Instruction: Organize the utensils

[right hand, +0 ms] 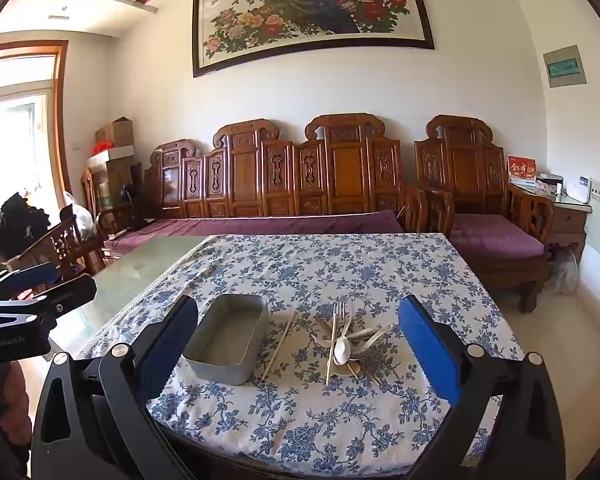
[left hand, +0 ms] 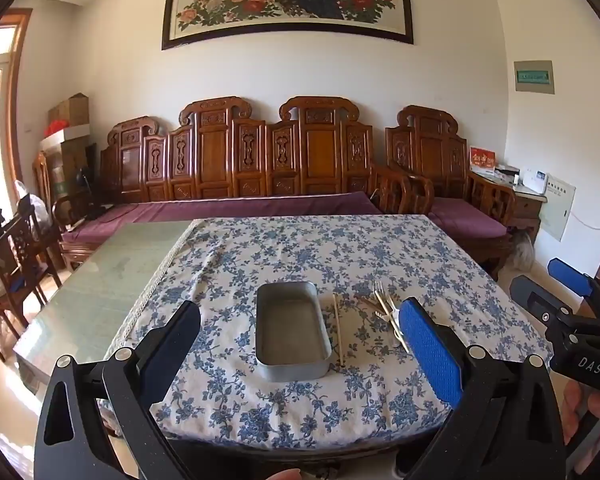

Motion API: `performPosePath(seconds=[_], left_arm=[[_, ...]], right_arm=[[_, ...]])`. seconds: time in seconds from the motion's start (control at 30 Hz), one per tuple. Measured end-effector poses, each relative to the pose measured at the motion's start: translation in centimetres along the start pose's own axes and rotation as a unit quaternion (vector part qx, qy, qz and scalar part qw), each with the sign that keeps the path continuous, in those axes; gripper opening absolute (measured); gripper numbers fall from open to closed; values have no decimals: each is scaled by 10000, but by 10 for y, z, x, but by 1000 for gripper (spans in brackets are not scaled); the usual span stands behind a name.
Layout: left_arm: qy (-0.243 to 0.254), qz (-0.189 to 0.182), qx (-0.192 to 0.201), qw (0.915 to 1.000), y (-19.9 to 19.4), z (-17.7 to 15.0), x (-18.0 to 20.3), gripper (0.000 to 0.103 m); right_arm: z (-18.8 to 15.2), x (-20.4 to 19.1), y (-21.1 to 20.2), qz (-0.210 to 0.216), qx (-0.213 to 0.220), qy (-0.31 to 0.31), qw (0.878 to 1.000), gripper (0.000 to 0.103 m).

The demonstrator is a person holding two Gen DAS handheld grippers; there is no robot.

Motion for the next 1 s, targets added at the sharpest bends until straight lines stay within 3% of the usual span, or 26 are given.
performPosePath(seconds=[1.0], left_arm=[[-12, -59, 110, 9999, -12, 10, 4, 96]], right_arm=[[5, -3, -7, 51, 7, 10, 10000, 100]])
Point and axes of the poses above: each gripper's, at about its wrist camera, not at the fingertips, and y roughly the way its jaws point, x to its right, z to its top, the point moved 3 cm from there along y, roughly the way its jaws point, and after that the axes turned 6 degrees about -x, right-handed, at the moved point
